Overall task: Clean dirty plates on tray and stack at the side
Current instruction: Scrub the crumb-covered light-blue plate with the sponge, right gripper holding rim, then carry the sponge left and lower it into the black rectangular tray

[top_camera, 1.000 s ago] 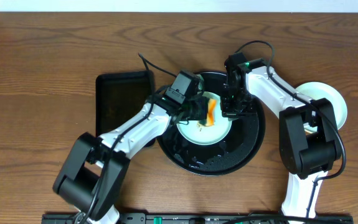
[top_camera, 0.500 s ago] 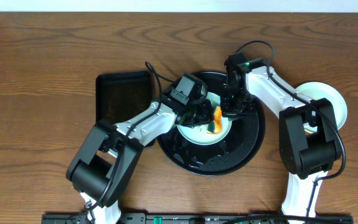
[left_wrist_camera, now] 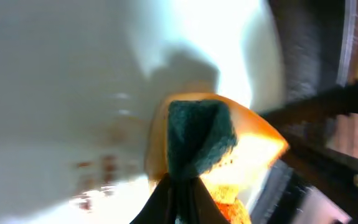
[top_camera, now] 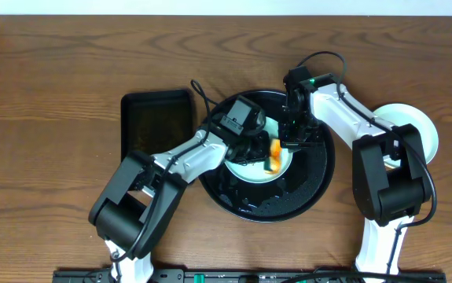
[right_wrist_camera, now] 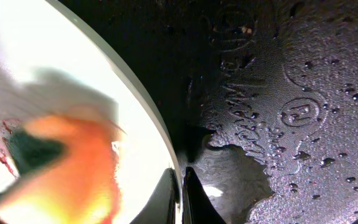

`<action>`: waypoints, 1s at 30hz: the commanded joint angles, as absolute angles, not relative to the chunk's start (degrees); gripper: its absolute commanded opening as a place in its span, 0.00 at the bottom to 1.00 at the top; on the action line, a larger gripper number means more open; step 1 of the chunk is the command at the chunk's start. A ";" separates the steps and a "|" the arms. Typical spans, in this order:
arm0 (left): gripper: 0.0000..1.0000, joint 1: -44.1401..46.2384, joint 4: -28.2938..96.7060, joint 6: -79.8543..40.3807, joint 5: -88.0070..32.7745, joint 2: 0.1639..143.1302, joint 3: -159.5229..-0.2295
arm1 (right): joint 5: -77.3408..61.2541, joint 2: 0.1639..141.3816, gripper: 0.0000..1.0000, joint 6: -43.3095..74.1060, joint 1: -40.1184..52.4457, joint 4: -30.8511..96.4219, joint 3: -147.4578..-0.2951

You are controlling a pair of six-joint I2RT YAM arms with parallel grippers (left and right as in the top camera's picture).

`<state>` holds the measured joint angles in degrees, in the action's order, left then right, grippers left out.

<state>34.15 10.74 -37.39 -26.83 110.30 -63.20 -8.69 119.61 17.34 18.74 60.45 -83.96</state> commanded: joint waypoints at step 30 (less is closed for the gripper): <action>0.08 19.44 39.35 -22.31 4.99 84.66 -63.51 | -4.78 119.37 0.30 16.25 19.29 59.57 -83.72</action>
<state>21.54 38.65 -23.40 -0.43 84.38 -63.46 -5.48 119.61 16.32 18.74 59.83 -83.83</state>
